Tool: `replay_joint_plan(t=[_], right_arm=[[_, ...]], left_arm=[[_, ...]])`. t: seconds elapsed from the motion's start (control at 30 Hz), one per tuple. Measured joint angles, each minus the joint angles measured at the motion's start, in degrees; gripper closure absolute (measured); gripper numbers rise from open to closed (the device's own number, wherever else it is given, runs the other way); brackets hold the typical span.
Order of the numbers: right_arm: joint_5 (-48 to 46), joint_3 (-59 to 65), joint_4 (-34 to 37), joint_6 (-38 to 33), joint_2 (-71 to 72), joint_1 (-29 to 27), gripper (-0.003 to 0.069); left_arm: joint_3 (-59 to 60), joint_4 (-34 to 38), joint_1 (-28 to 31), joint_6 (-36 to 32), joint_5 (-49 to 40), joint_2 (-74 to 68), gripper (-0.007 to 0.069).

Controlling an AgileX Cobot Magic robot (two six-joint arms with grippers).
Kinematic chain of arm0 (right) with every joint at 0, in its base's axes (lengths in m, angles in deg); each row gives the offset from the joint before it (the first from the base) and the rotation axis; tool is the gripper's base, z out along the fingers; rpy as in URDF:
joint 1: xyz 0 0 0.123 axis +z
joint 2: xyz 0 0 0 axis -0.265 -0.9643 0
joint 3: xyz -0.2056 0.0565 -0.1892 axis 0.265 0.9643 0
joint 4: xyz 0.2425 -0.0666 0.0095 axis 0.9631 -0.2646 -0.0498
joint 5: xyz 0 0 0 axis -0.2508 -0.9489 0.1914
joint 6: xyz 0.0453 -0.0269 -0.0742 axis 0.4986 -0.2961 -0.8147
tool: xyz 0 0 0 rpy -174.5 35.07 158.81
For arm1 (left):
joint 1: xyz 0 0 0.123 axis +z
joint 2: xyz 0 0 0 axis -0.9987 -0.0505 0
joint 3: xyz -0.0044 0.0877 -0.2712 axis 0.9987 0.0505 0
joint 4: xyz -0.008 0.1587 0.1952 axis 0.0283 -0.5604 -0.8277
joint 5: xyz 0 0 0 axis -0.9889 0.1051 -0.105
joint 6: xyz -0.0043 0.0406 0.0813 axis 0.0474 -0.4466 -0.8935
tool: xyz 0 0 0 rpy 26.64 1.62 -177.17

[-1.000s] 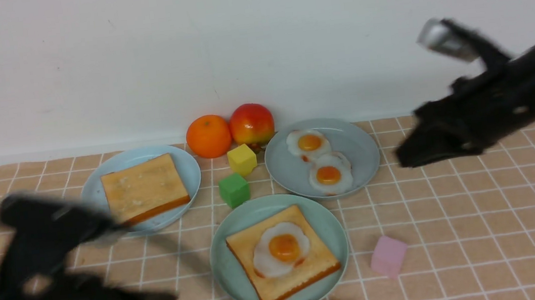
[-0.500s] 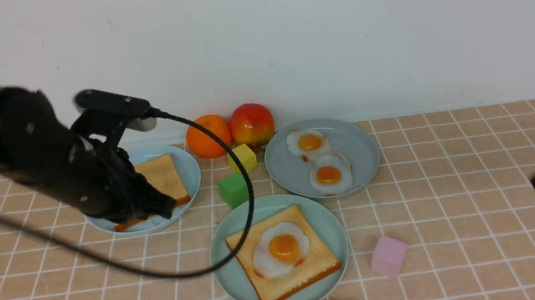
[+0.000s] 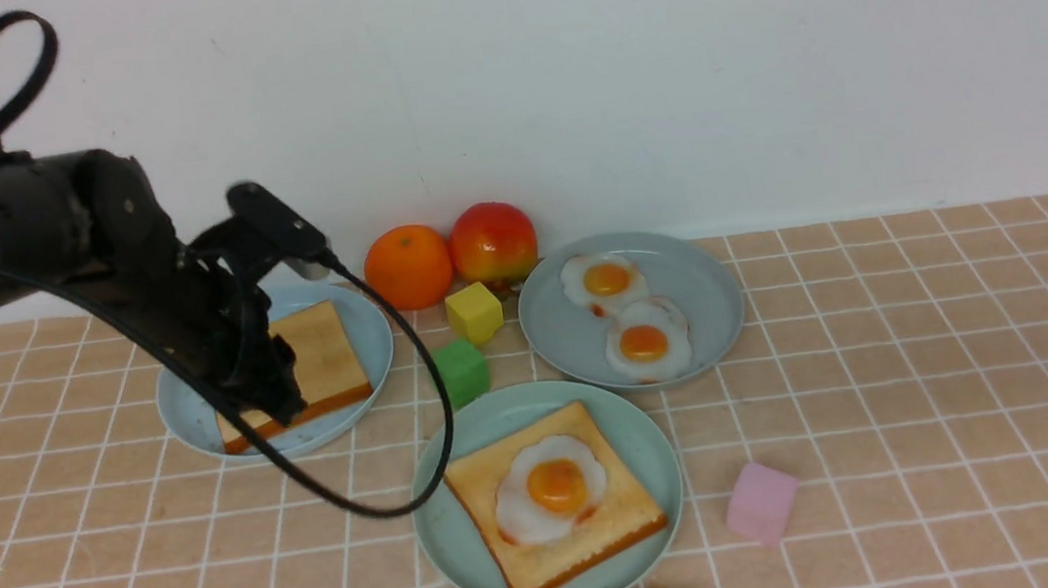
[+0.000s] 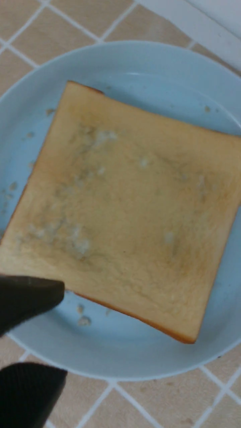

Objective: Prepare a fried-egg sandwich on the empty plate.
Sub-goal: Use the left arm to grab a slice of bread

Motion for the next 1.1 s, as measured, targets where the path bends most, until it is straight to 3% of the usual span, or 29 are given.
replay_joint_plan(t=[0.07,0.2,0.67,0.8,1.0,1.1], right_arm=[[0.1,0.0,0.0,-0.2,0.0,0.0,0.0654],[0.5,0.1,0.0,-0.3,0.0,0.0,0.0654],[1.0,0.1,0.5,-0.3,0.0,0.0,0.0652],[0.0,0.1,1.5,-0.3,0.0,0.0,0.0648],[-1.2,0.1,2.2,-0.3,0.0,0.0,0.0648],[-1.3,0.1,2.2,-0.3,0.0,0.0,0.0647]], left_arm=[[0.0,0.0,0.0,-2.6,1.1,-0.9,0.0259],[0.0,0.0,0.0,-6.3,3.0,-2.5,0.0234],[-0.5,-0.5,0.0,-7.8,7.3,-7.2,0.0312],[-0.7,-1.3,0.0,-7.3,7.8,-7.4,0.0384],[-0.7,-1.9,-0.1,-5.4,7.7,-6.5,0.0597],[-0.5,-1.9,-0.4,-5.1,6.6,-4.7,0.0617]])
